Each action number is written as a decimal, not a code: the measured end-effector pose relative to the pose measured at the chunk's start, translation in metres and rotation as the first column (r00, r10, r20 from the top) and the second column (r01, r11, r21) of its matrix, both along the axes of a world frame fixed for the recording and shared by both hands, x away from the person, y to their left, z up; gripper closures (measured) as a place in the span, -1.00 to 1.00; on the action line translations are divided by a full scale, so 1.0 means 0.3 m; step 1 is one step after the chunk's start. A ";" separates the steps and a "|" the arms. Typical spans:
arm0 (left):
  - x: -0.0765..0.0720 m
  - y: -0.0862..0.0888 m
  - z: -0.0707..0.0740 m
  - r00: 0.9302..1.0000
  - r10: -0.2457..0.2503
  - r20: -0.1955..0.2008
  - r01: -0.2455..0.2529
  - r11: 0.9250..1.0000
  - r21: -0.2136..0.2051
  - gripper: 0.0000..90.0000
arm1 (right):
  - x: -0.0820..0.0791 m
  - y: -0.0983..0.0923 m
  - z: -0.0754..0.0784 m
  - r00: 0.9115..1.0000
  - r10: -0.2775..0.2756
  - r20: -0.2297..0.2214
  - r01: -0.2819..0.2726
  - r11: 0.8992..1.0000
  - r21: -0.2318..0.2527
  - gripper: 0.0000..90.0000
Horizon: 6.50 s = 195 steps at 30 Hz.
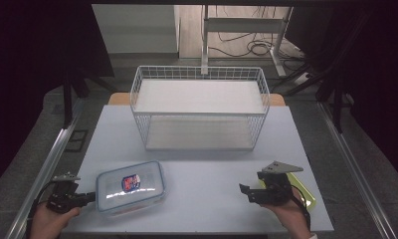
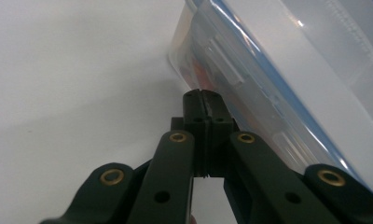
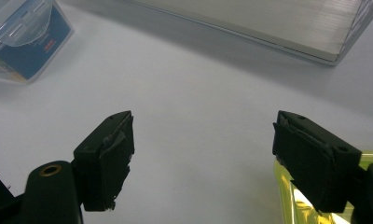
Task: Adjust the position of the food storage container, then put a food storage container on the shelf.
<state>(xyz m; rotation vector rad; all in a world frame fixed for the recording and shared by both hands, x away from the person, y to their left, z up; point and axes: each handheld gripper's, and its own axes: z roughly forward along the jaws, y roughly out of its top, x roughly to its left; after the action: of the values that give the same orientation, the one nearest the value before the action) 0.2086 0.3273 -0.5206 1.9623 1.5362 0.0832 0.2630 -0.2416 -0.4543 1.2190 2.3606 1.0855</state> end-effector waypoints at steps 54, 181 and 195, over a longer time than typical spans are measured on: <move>0.293 -0.511 0.015 0.978 -0.211 0.002 0.210 0.976 -0.055 1.00 | -0.009 0.023 0.006 1.000 0.031 0.003 -0.031 1.000 0.000 -0.55; 0.163 -0.504 0.050 0.976 -0.208 0.071 0.219 0.901 -0.374 -0.12 | 0.121 0.154 -0.117 0.926 0.151 -0.346 -0.014 0.929 0.369 -0.10; 0.115 -0.500 0.057 0.973 -0.197 0.120 0.228 0.901 -0.368 0.01 | 0.070 0.131 -0.109 0.942 0.189 -0.276 -0.074 0.922 0.379 0.00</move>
<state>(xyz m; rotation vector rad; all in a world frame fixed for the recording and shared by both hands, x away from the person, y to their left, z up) 0.2431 0.1772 -0.5034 1.7737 1.1725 -0.2123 0.2840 -0.2024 -0.4869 1.4612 2.5821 1.5349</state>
